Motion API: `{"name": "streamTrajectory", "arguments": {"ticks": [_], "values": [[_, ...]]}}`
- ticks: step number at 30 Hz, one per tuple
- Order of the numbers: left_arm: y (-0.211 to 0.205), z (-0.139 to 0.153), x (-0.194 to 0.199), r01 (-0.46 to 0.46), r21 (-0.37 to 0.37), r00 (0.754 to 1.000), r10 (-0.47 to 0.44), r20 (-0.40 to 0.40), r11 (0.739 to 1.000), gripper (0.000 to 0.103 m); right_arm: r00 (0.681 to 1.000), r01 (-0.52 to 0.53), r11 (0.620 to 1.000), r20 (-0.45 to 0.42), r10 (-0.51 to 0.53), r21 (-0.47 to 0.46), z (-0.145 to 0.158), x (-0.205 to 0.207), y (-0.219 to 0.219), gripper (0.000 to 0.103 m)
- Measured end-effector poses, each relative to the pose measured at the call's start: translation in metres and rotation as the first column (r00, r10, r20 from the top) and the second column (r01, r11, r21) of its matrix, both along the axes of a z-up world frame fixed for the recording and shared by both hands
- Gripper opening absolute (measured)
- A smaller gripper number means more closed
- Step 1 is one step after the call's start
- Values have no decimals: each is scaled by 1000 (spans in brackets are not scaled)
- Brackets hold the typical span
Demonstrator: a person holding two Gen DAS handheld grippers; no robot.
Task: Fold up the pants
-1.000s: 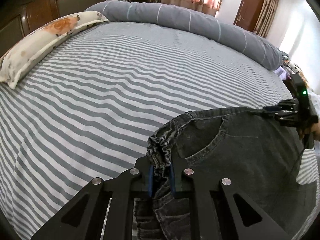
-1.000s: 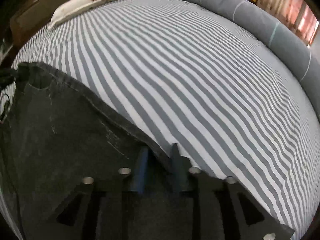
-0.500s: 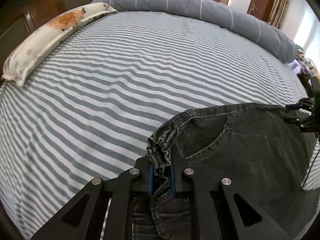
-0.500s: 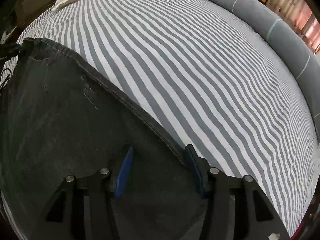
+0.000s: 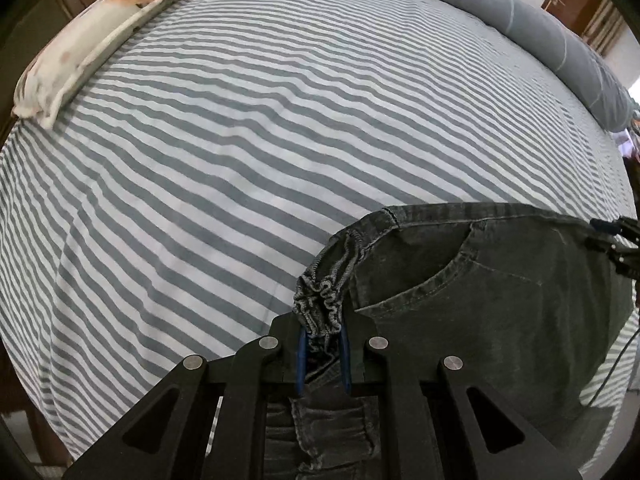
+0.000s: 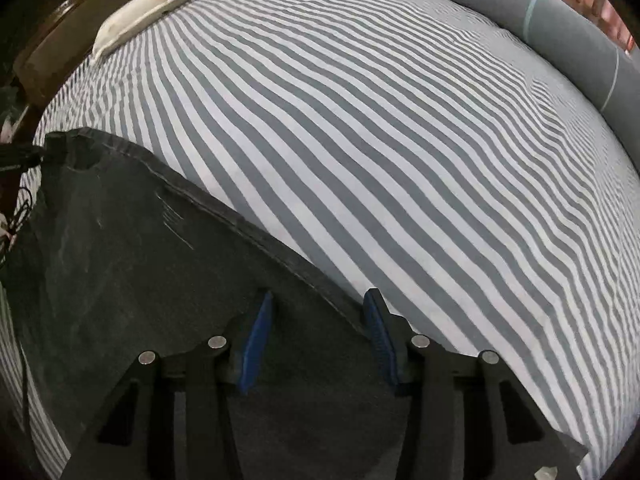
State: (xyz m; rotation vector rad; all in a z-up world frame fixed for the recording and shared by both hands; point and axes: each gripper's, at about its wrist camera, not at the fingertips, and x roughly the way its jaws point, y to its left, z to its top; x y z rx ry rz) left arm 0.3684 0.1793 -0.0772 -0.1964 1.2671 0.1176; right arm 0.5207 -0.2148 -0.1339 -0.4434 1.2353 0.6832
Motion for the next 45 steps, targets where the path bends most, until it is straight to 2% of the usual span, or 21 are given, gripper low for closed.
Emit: {"name": "streamTrajectory", "arguments": {"ticks": [5, 8, 9, 10, 11, 13, 16, 20, 26, 32, 38, 45], "values": [[4, -9, 4, -7, -8, 1000, 7, -13, 1000, 14, 998, -40, 997, 43, 43, -66, -9, 3, -5, 43], [8, -14, 9, -29, -28, 999, 28, -44, 999, 14, 998, -7, 999, 57, 10, -46, -16, 4, -2, 43], [10, -15, 11, -34, -35, 998, 33, -50, 999, 14, 998, 1, 999, 60, 1, -36, -14, 3, -1, 32], [13, -18, 13, -44, -47, 997, 41, -60, 998, 14, 998, 11, 1000, 64, -10, -17, -12, 2, 0, 15], [16, -20, 15, -56, -62, 996, 52, -71, 997, 14, 997, 22, 1000, 74, -21, -13, -11, 1, 3, 10], [19, -20, 18, -50, -65, 997, 45, -67, 997, 14, 993, 23, 999, 113, -17, -49, -9, -6, 12, 7], [16, -13, 14, 6, -35, 1000, -7, -27, 999, 14, 984, 49, 994, 174, -32, -95, 0, -20, 20, 5], [12, 3, 1, 100, -21, 994, -100, 39, 995, 13, 968, 102, 992, 239, -82, -77, 28, -43, 19, 4], [22, 34, -33, 200, -85, 977, -191, 100, 976, 13, 947, 176, 983, 282, -156, -46, 63, -99, 1, 2], [10, 48, -78, 286, -72, 955, -278, 107, 956, 13, 926, 255, 967, 285, -246, 4, 71, -173, -19, 1], [3, 55, -131, 292, -94, 952, -280, 128, 952, 13, 896, 346, 934, 263, -358, 93, 77, -248, -43, 0], [-2, 51, -195, 275, -122, 955, -257, 150, 953, 13, 856, 440, 880, 210, -472, 180, 66, -334, -62, 0]]}}
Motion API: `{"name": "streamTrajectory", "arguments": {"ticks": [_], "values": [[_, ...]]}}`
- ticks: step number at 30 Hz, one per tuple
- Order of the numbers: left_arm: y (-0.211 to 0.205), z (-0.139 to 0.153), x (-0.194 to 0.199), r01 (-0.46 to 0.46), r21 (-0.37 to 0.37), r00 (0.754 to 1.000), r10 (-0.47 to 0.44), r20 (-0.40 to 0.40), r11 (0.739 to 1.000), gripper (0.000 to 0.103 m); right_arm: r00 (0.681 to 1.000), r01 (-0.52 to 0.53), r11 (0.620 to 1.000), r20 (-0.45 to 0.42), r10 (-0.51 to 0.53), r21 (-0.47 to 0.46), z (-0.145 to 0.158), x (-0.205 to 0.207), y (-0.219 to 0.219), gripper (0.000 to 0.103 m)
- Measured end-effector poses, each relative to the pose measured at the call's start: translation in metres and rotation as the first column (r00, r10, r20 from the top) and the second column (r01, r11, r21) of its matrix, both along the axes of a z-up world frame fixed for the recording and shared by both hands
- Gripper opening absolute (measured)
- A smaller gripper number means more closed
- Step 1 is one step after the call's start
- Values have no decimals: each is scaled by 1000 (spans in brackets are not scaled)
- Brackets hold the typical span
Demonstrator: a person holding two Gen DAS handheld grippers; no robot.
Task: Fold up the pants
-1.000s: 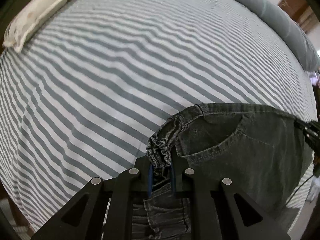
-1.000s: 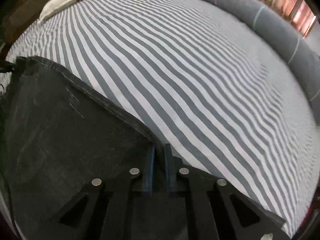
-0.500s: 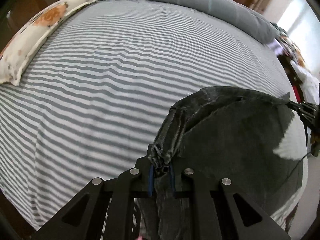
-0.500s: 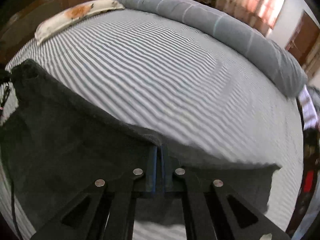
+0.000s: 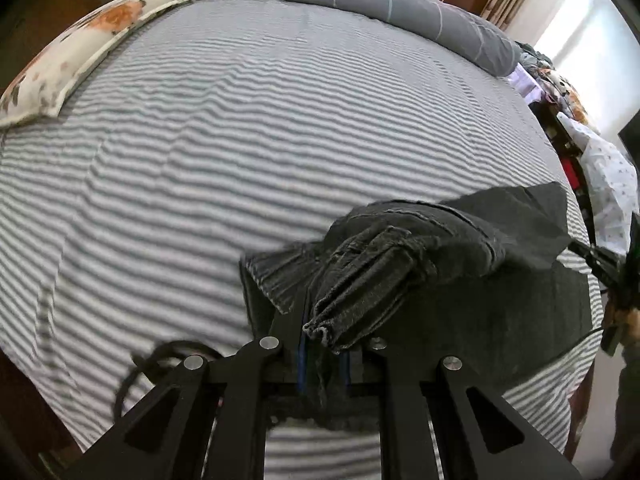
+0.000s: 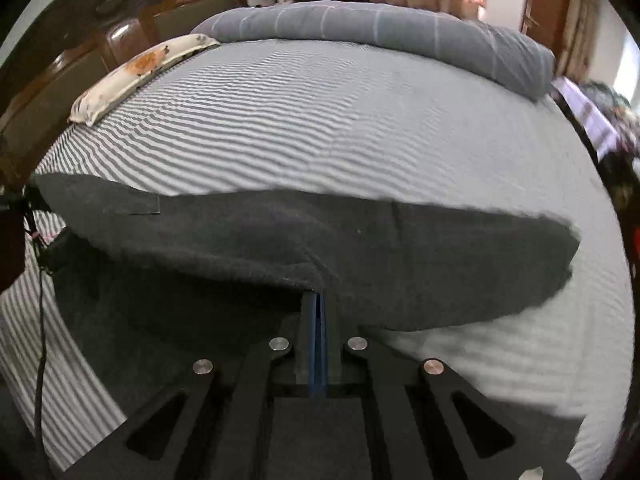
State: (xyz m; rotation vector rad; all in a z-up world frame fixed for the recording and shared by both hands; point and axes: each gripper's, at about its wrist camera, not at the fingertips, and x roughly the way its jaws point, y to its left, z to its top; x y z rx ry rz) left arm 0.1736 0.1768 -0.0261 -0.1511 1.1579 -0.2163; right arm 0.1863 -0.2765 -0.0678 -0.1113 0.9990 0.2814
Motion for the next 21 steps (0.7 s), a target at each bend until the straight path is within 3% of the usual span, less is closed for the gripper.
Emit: {"name": "streamTrajectory", "arguments": {"ticks": [5, 9, 15, 17, 20, 21], "values": [[-1, -16, -39, -18, -14, 1000, 18, -4, 1000, 13, 999, 38, 999, -37, -36, 36, -21, -44, -2, 0], [-3, -41, -59, -28, 18, 999, 28, -41, 999, 13, 995, 70, 997, -74, -67, 42, -41, -69, -8, 0], [-8, -60, -68, -33, 67, 999, 35, -14, 997, 11, 987, 101, 995, -129, -99, 7, -72, -82, -6, 0], [-6, -59, -67, -46, 49, 999, 46, -13, 998, 12, 985, 105, 994, -143, -101, 24, -74, -83, -2, 2], [4, -58, -68, -80, -18, 996, 79, -29, 997, 14, 983, 146, 989, -116, -141, 36, -67, -88, 3, 23], [7, -57, -70, -86, -28, 996, 85, -35, 996, 15, 982, 160, 986, -106, -154, 53, -62, -92, 4, 37]]}}
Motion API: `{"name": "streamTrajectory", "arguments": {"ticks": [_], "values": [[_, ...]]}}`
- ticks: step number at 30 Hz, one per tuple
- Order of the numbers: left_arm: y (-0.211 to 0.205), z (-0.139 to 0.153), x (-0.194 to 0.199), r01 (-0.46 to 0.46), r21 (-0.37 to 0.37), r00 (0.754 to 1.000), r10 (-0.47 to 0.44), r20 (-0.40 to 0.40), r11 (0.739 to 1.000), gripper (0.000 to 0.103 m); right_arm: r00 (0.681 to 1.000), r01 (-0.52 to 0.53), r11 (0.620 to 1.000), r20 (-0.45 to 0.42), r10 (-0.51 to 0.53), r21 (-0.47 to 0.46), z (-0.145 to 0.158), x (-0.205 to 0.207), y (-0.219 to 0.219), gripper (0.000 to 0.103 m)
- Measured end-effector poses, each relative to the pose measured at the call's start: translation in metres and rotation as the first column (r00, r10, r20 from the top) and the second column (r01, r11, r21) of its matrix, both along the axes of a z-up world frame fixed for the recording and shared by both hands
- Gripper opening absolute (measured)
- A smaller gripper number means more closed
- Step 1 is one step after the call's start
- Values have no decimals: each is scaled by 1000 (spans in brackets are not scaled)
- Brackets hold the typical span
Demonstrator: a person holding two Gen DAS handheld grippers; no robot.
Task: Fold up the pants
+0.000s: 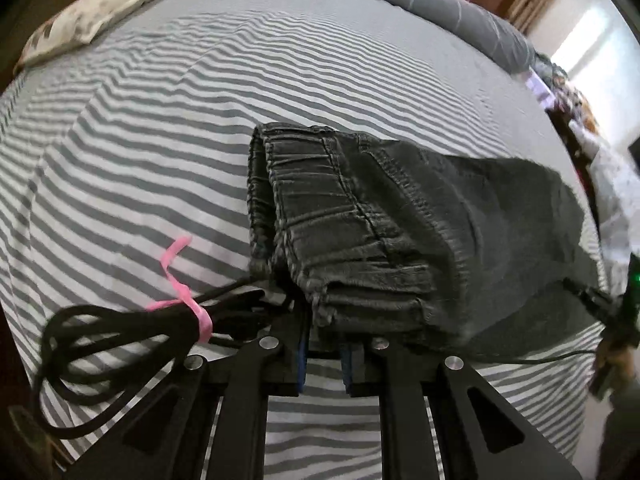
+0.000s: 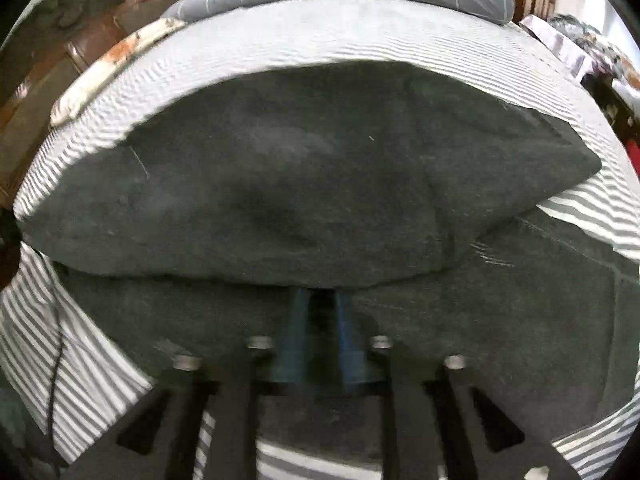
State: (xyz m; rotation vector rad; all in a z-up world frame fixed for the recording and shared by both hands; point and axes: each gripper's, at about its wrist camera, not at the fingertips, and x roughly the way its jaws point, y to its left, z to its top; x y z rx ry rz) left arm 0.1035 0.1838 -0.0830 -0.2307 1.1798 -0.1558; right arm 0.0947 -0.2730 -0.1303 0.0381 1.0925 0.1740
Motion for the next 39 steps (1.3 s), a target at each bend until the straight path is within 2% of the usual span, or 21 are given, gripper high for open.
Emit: {"name": "streamTrajectory", "arguments": {"ticks": [1, 4, 6, 7, 8, 9, 10, 13, 19, 25, 28, 31, 33, 34, 35, 36, 38, 39], "values": [[-1, 3, -2, -5, -11, 1000, 5, -8, 1000, 16, 1000, 12, 1000, 16, -12, 4, 5, -3, 0, 41], [8, 16, -10, -11, -67, 1000, 10, -12, 998, 18, 998, 32, 999, 50, -34, 42, 24, -15, -1, 41], [16, 24, -16, -32, -119, 999, 29, -26, 992, 24, 996, 54, 995, 63, -59, 87, 36, -26, -5, 41], [19, 27, -19, -43, -154, 999, 39, -30, 987, 33, 995, 68, 992, 66, -76, 110, 41, -31, -5, 41], [26, 35, -24, -69, -225, 998, 64, -26, 972, 44, 994, 78, 988, 69, -88, 131, 46, -34, -3, 41], [33, 42, -31, -99, -289, 995, 98, -19, 952, 50, 992, 89, 983, 75, -102, 160, 50, -40, -5, 41], [35, 46, -34, -113, -321, 993, 114, -15, 940, 56, 990, 99, 977, 82, -116, 191, 54, -47, -5, 41], [36, 54, -43, -131, -416, 990, 139, -11, 900, 57, 985, 120, 959, 92, -148, 258, 60, -63, -4, 42], [10, 24, -45, -158, -419, 987, 140, -74, 894, 57, 975, 187, 919, 48, -216, 347, 46, -80, -2, 43], [-3, -12, -34, -229, -476, 973, 184, -142, 849, 56, 965, 235, 890, 13, -260, 392, 30, -87, -11, 43], [-3, -26, -27, -277, -492, 960, 218, -175, 826, 56, 955, 271, 861, -7, -297, 431, 22, -88, -18, 43], [-1, -35, -24, -309, -494, 951, 246, -189, 813, 54, 947, 297, 842, -29, -319, 450, 13, -84, -23, 43], [0, -39, -22, -327, -495, 945, 265, -194, 805, 49, 946, 302, 838, -35, -322, 455, 7, -80, -23, 43], [-2, -40, -20, -331, -504, 943, 270, -193, 798, 38, 946, 304, 836, -41, -322, 457, 4, -78, -24, 43], [-3, -40, -18, -327, -506, 945, 271, -184, 798, 33, 946, 305, 833, -46, -321, 462, 2, -76, -24, 43], [-5, -37, -16, -314, -499, 949, 269, -162, 808, 30, 946, 307, 830, -51, -322, 466, -1, -75, -24, 43], [-6, -31, -15, -280, -498, 959, 259, -113, 820, 12, 946, 306, 828, -57, -318, 470, -5, -71, -23, 43], [-8, -28, -15, -263, -508, 964, 248, -98, 820, 12, 948, 302, 829, -58, -312, 471, -7, -70, -23, 43]]}}
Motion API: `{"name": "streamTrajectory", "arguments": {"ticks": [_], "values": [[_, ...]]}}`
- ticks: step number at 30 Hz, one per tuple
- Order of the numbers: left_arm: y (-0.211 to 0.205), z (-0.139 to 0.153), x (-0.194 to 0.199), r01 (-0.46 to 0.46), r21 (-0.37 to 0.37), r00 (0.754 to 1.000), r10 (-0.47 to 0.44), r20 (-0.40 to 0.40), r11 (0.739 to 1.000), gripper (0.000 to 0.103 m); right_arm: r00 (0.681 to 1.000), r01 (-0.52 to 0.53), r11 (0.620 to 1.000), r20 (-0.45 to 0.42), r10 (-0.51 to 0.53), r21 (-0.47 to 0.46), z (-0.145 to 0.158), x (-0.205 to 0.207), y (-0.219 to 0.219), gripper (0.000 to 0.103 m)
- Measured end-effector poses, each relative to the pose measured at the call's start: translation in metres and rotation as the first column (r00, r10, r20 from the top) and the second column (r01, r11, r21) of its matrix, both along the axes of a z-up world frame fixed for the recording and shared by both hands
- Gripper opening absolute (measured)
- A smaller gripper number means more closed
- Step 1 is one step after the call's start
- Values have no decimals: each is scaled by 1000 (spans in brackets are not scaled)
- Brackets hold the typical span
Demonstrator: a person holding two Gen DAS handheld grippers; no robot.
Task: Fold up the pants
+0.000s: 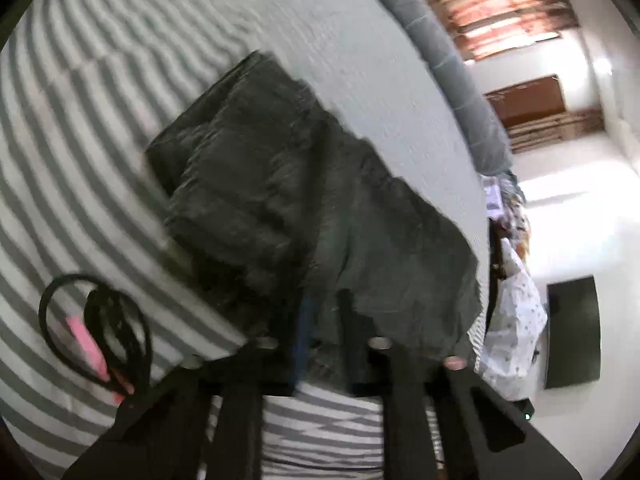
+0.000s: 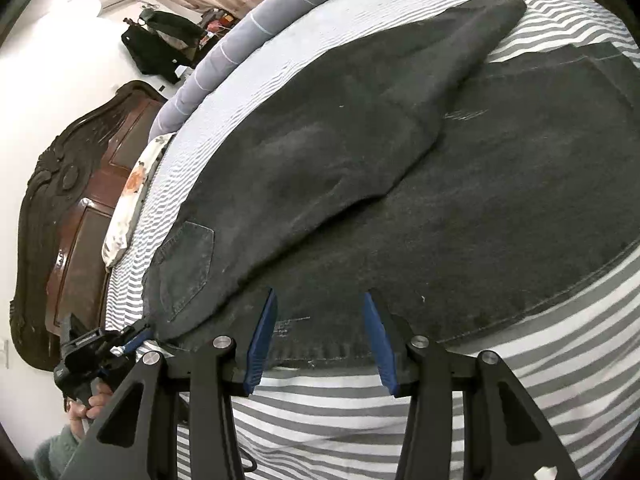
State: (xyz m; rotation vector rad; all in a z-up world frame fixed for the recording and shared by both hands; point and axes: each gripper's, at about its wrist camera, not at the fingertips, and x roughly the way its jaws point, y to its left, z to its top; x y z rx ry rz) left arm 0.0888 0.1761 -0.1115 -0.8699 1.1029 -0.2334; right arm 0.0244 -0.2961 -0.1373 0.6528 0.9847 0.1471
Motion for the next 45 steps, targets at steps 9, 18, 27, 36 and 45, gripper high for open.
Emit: {"name": "streamTrajectory", "arguments": {"ticks": [9, 18, 27, 36, 45], "values": [[-17, -22, -14, 20, -59, 995, -26, -99, 998, 17, 999, -31, 1000, -14, 31, 1, -12, 9, 8, 43], [-18, -40, -6, -71, -77, 988, 60, -143, 994, 37, 1000, -24, 1000, -5, 24, 16, -15, 11, 1, 43], [14, -25, -1, -222, -82, 973, 215, -88, 972, 37, 1000, -16, 1000, -4, 16, 26, -17, 15, -5, 43], [32, -24, 16, -270, -37, 961, 266, -77, 962, 32, 999, 26, 997, 17, -28, 76, -23, 20, -23, 43], [22, 9, 24, -248, -1, 968, 248, 21, 969, 16, 990, 125, 966, 41, -138, 228, -36, 40, -62, 43]]}}
